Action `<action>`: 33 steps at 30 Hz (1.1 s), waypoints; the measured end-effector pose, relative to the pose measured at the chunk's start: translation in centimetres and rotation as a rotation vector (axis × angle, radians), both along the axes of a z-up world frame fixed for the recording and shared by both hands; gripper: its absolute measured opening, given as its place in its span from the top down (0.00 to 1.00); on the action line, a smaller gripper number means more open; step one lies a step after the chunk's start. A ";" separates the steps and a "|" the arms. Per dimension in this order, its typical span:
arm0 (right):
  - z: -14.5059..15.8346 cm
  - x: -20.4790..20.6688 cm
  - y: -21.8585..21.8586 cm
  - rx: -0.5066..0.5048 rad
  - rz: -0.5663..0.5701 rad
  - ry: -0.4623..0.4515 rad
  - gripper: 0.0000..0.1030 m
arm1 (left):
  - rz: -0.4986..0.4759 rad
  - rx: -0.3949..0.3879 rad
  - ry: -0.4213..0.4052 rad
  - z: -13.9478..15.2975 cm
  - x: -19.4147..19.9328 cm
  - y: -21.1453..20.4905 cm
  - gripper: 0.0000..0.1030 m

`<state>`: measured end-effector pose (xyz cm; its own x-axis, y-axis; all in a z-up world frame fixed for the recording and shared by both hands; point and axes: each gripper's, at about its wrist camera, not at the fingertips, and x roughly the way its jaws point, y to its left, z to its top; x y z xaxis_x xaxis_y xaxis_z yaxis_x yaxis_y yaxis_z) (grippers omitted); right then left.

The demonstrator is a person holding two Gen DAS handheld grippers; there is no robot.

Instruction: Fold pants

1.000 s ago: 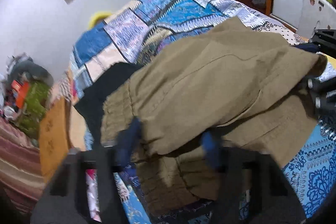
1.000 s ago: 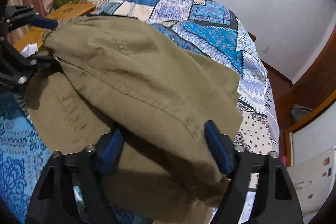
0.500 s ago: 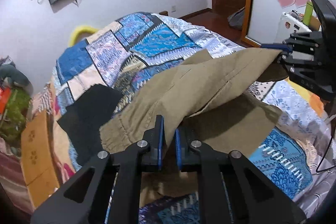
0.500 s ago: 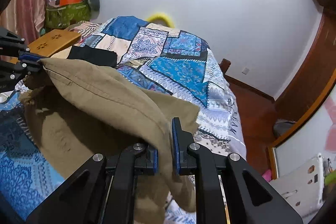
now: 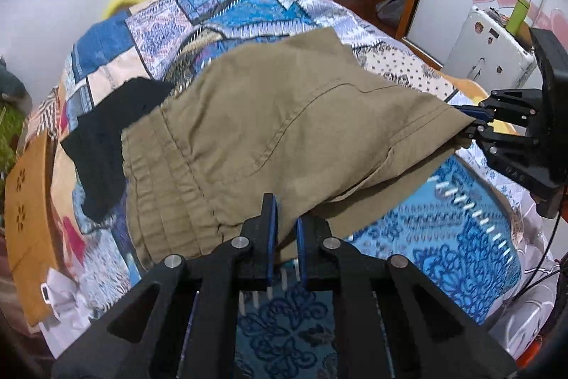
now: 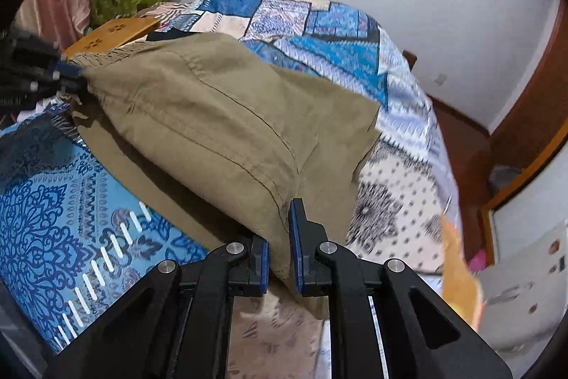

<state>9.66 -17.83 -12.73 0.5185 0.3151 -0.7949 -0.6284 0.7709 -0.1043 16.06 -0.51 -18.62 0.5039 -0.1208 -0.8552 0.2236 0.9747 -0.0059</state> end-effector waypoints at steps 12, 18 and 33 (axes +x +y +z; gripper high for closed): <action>3.3 -1.9 -0.5 0.092 0.031 0.074 0.73 | 0.001 -0.100 -0.019 3.6 -2.2 2.1 0.84; 6.0 -0.7 0.3 0.252 0.049 0.107 0.64 | 0.071 -0.124 -0.087 6.5 -0.3 3.7 0.72; 0.1 4.1 5.1 0.256 -0.011 0.362 0.62 | 0.127 0.112 0.010 -0.8 4.4 3.6 0.55</action>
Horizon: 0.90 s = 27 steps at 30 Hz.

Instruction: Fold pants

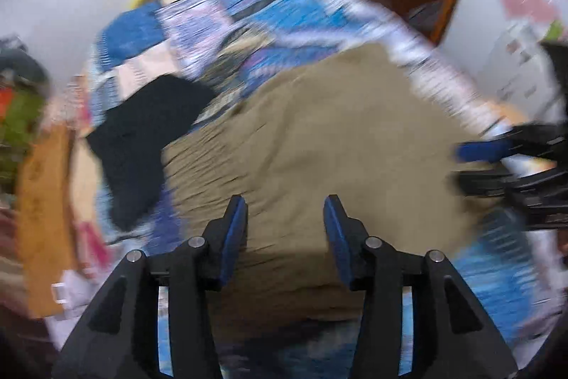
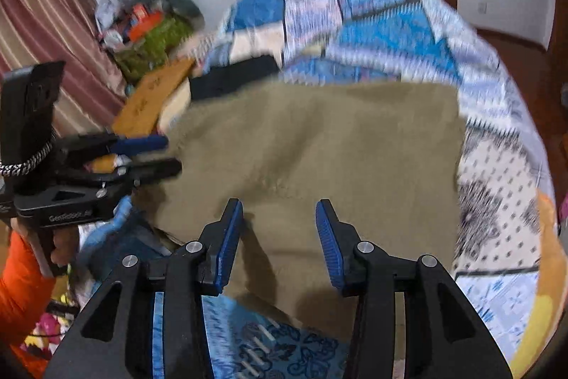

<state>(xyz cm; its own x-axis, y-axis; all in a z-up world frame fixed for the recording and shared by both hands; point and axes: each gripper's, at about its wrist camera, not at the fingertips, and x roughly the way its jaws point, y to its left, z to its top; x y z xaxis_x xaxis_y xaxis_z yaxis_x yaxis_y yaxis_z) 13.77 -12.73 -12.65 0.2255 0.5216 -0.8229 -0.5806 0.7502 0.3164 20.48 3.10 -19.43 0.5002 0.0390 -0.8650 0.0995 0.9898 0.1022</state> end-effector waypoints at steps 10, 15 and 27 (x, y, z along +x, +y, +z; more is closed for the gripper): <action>-1.3 -2.1 -6.2 -0.068 -0.094 -0.061 0.62 | 0.018 -0.041 -0.054 -0.1 -3.1 2.4 0.42; -1.9 -2.5 -9.8 -0.048 -0.188 -0.019 0.61 | 0.032 -0.040 -0.071 0.4 -3.9 2.5 0.40; -1.8 -3.5 -11.6 -0.027 -0.237 -0.009 0.50 | 0.074 -0.083 -0.065 0.5 -4.5 3.6 0.37</action>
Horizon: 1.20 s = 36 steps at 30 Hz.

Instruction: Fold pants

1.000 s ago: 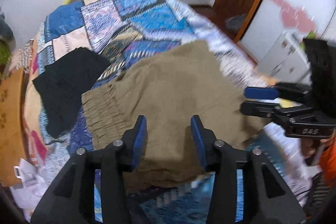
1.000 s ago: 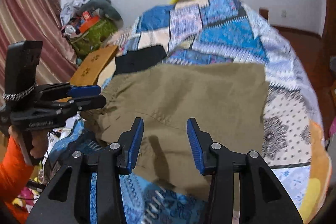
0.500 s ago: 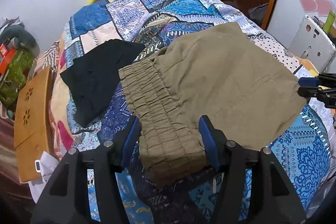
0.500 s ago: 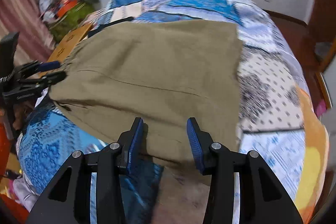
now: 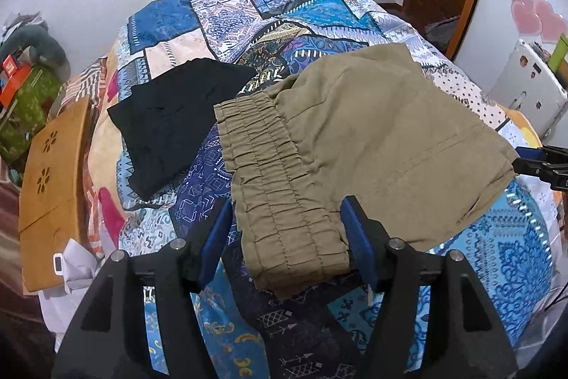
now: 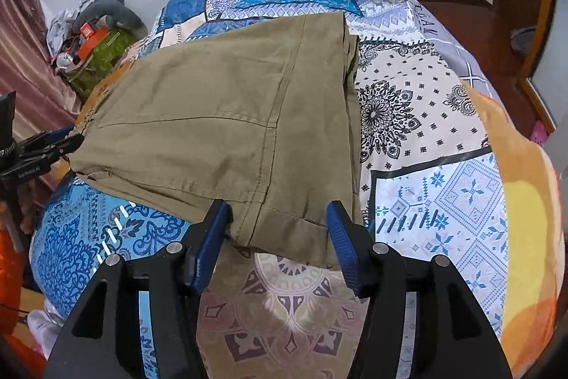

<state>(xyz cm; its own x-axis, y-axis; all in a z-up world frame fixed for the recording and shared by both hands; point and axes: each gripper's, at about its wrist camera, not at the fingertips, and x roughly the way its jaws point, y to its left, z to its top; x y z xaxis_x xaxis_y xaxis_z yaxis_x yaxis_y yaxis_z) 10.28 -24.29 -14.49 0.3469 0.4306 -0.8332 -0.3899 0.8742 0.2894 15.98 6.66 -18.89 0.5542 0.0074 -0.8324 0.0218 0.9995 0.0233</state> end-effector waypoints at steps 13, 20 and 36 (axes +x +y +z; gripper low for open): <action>-2.7 0.6 -0.9 -0.161 -0.042 0.006 0.51 | 0.044 -0.072 0.010 -0.3 -1.0 2.1 0.32; 0.3 1.1 -2.5 -0.138 -0.071 -0.052 0.51 | 0.105 -0.039 -0.037 2.2 -0.9 3.5 0.33; 3.7 9.7 0.8 -0.066 -0.066 -0.183 0.48 | 0.185 -0.109 -0.017 2.2 9.2 6.5 0.32</action>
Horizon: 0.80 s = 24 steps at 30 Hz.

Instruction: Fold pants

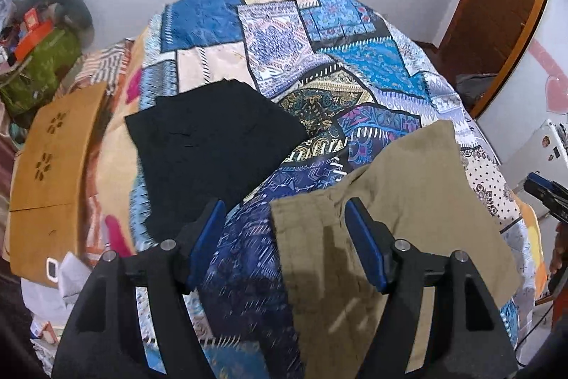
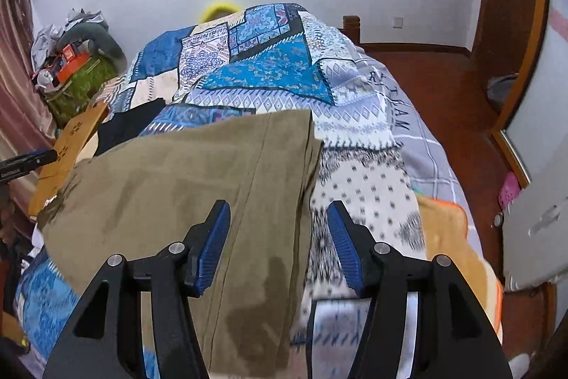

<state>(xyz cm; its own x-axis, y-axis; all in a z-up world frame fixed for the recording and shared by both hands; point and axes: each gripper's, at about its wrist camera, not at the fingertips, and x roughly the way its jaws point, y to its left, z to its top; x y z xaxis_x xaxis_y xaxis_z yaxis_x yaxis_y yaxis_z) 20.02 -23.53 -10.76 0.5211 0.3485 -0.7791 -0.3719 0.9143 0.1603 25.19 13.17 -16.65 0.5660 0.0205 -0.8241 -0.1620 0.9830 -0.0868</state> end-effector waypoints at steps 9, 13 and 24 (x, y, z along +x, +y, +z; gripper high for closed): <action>-4.3 6.5 1.2 0.001 -0.018 0.089 0.48 | -0.034 -0.081 0.093 -3.8 3.5 -0.3 0.32; -6.1 9.4 1.2 0.025 -0.058 0.101 0.48 | -0.047 -0.091 0.118 -5.4 4.3 -0.3 0.32; -9.5 15.4 3.7 0.045 -0.031 0.141 0.55 | -0.040 -0.156 0.095 -6.6 3.9 0.5 0.32</action>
<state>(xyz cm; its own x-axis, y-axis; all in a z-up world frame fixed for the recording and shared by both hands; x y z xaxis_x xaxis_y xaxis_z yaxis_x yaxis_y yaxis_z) 35.41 -19.86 -20.22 0.4184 0.3704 -0.8293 -0.3144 0.9157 0.2503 29.06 13.72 -23.20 0.4835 -0.1327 -0.8652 -0.1379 0.9645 -0.2250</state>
